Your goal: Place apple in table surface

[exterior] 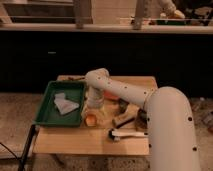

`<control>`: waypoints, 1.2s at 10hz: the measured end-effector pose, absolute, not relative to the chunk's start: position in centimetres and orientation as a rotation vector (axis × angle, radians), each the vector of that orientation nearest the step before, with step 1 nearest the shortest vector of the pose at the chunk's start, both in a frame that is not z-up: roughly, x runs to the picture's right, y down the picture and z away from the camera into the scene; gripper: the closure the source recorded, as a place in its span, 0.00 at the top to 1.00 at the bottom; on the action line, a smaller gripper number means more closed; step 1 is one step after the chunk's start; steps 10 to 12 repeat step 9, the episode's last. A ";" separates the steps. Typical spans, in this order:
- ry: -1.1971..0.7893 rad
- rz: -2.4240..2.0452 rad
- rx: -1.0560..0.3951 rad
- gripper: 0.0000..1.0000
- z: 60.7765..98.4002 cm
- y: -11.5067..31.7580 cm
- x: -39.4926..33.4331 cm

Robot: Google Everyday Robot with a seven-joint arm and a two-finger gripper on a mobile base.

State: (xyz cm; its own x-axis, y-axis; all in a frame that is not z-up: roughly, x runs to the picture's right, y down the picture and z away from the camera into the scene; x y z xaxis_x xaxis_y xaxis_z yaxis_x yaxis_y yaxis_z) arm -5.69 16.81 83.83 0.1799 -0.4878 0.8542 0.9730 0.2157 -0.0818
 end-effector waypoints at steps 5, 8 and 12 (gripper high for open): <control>-0.786 -1.162 -0.723 0.80 83.9 15.3 -4.9; -0.772 -1.140 -0.691 0.80 83.9 13.9 -4.2; -0.767 -1.133 -0.683 0.80 83.9 13.5 -4.0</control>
